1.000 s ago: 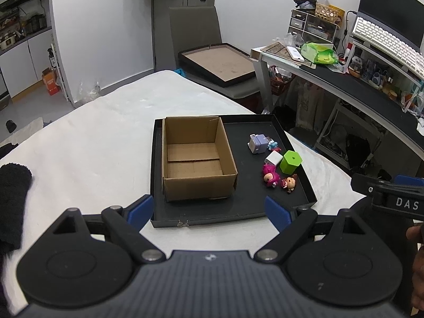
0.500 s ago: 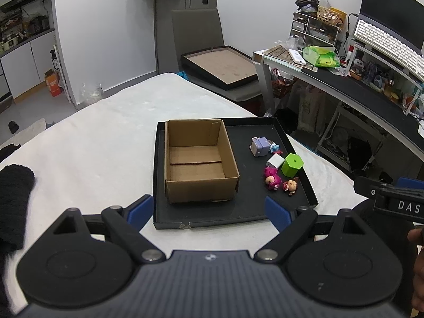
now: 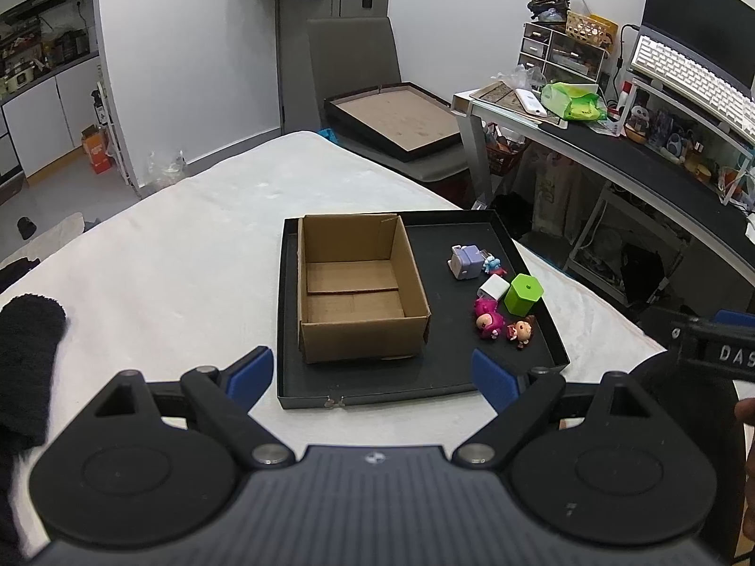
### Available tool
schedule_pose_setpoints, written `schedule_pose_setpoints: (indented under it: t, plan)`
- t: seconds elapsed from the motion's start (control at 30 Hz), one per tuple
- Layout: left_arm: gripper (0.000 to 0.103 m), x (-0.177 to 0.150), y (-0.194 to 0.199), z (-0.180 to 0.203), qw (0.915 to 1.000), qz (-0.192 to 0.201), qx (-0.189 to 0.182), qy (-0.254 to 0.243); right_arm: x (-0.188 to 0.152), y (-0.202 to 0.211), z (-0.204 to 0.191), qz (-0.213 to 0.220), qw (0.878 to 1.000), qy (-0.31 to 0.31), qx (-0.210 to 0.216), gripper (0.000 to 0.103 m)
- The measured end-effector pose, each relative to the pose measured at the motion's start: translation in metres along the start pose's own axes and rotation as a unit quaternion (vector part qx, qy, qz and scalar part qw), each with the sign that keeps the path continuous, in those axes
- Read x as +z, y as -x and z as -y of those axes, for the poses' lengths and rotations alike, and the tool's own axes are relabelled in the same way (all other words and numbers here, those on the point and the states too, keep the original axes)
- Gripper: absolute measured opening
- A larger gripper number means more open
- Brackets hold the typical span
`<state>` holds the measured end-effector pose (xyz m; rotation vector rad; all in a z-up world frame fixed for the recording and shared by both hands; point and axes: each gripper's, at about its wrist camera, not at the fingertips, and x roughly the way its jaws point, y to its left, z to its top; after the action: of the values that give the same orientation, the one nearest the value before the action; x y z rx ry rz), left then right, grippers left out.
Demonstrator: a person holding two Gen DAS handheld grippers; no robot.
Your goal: Organize rigid objects
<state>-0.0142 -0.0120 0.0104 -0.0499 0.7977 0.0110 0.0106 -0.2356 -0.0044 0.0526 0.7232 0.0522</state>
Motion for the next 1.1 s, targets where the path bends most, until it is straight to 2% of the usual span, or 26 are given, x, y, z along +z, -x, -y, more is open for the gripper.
schedule_pose_setpoints:
  t: [0.6,1.1]
  plan:
    - [0.09,0.001,-0.005,-0.004,1.0,-0.002,0.005,0.0,0.003,-0.004,0.012,0.0,1.0,-0.01,-0.012,0.103]
    - [0.09,0.014,-0.039,-0.016,0.9996,-0.022,0.012,0.009,0.005,-0.04,0.009,-0.03,0.999,-0.007,-0.006,0.103]
